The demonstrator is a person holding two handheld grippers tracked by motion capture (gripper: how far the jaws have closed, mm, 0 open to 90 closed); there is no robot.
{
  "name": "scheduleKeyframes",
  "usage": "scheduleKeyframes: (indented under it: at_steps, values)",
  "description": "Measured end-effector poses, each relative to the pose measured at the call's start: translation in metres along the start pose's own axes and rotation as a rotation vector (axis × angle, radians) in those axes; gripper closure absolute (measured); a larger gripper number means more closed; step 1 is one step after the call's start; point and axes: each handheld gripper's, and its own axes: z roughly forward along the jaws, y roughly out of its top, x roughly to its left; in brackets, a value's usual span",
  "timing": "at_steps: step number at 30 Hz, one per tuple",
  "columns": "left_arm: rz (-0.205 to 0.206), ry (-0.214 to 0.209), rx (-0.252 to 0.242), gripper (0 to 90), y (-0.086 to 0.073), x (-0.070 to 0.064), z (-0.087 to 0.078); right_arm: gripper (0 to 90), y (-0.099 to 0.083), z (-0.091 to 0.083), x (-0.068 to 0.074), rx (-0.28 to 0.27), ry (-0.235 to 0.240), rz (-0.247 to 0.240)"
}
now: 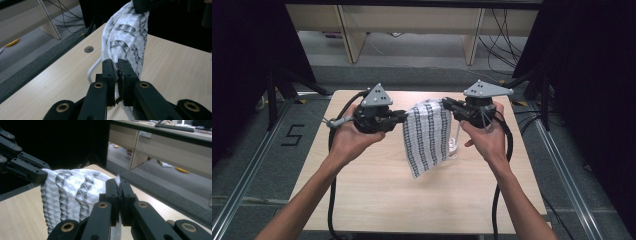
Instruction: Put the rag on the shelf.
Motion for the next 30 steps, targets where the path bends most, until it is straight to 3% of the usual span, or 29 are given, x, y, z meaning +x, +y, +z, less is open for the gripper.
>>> scheduleKeyframes:
  at_steps: [3, 8, 9, 18, 21, 23, 29, 30]
  values:
    - [-0.02, 0.006, -0.01, 84.1, 0.011, 0.012, 0.007, 88.3, 0.006, 0.0, -0.008, -0.005, -0.016, 0.014]
    - [-0.034, 0.016, -0.018, 84.2, 0.02, 0.018, 0.016, 88.3, 0.013, 0.002, -0.016, -0.007, -0.03, 0.02]
    - [-0.054, 0.019, -0.026, 84.2, 0.023, 0.02, 0.021, 88.3, 0.015, 0.004, -0.021, -0.011, -0.04, 0.023]
    - [-0.069, 0.049, -0.027, 84.1, 0.039, 0.036, 0.037, 88.3, 0.021, 0.009, -0.034, 0.002, -0.078, 0.063]
    - [-0.076, 0.054, -0.029, 84.1, 0.046, 0.039, 0.044, 88.3, 0.022, 0.011, -0.04, -0.007, -0.098, 0.039]
    - [-0.076, 0.056, -0.032, 84.1, 0.051, 0.041, 0.048, 88.2, 0.024, 0.011, -0.043, 0.007, -0.1, 0.071]
    - [-0.087, 0.067, -0.038, 84.1, 0.06, 0.045, 0.058, 88.2, 0.028, 0.014, -0.052, 0.003, -0.114, 0.075]
    - [-0.095, 0.071, -0.042, 84.1, 0.061, 0.046, 0.06, 88.2, 0.03, 0.015, -0.054, 0.007, -0.117, 0.105]
